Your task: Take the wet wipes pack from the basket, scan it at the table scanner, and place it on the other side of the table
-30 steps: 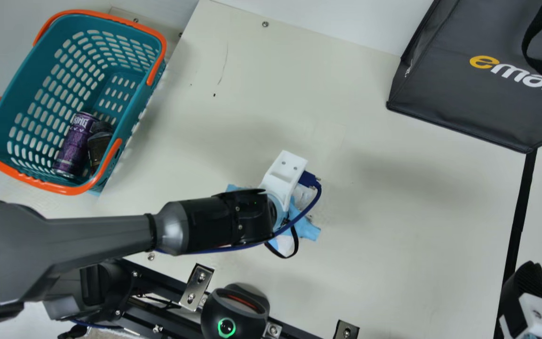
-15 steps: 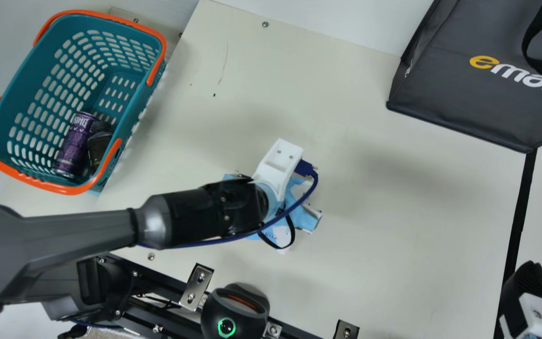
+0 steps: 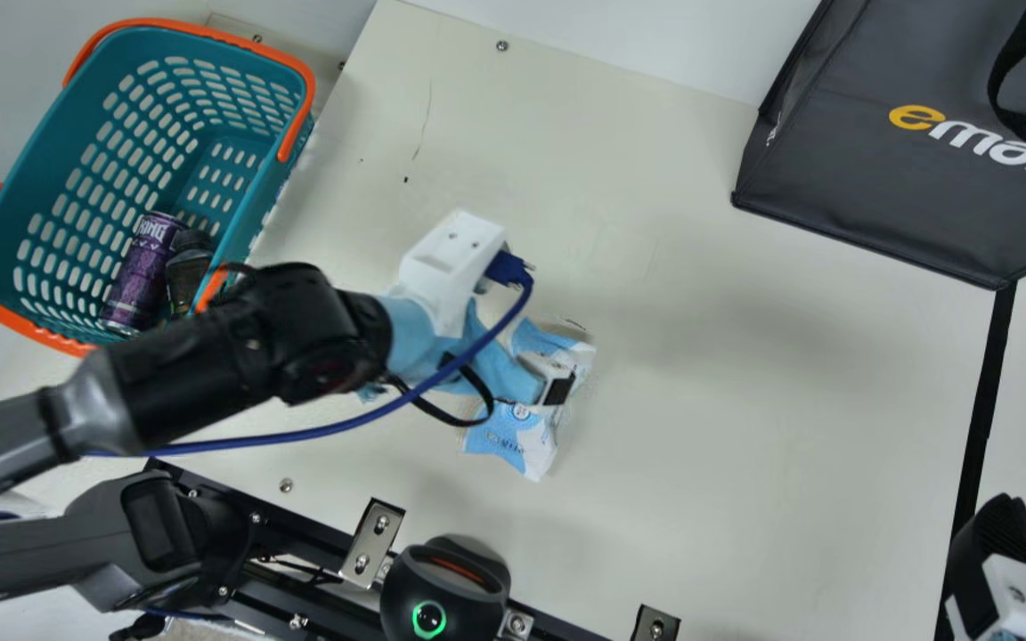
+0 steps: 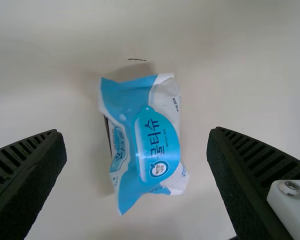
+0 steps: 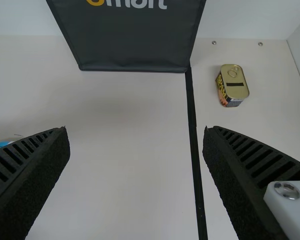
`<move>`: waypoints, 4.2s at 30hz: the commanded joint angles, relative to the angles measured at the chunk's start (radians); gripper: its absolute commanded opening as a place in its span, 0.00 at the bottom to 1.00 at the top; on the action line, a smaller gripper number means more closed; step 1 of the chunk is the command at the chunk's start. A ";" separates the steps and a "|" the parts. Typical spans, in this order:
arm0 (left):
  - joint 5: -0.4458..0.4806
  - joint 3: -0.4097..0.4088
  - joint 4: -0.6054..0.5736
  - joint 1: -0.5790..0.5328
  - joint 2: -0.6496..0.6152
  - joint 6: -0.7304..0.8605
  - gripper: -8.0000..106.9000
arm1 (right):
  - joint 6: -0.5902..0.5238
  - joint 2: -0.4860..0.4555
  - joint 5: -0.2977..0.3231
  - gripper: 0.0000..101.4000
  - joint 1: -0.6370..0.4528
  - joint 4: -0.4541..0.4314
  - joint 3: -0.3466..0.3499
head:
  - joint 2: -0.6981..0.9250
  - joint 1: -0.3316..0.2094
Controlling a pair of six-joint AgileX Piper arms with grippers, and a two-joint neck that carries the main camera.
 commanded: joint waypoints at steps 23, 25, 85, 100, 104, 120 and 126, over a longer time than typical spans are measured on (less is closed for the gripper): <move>0.188 0.006 -0.163 0.448 -0.204 0.550 0.85 | 0.000 0.000 0.001 0.94 0.000 0.000 0.000 | -0.345 -0.027; 0.187 0.006 -0.165 0.446 -0.204 0.550 0.85 | 0.000 0.000 0.001 0.94 0.000 0.000 0.000 | -0.345 -0.027; 0.347 -0.273 0.333 -0.319 0.174 -0.473 0.00 | 0.000 0.000 0.002 0.94 0.000 0.000 0.000 | -0.345 -0.027; 0.343 -0.295 0.302 -0.306 0.277 -0.498 0.00 | 0.000 0.000 0.002 0.94 0.000 0.000 0.000 | -0.345 -0.027; 0.314 -0.280 0.298 -0.295 0.306 -0.495 0.00 | 0.000 0.000 0.002 0.94 0.000 0.000 0.000 | -0.345 -0.027; 0.196 -0.200 0.292 -0.267 0.379 -0.478 0.00 | 0.000 0.000 0.002 0.94 0.000 0.000 0.000 | -0.345 -0.027; 0.185 -0.196 0.292 -0.265 0.375 -0.472 0.00 | 0.000 0.000 0.002 0.94 0.000 0.000 0.000 | -0.345 -0.027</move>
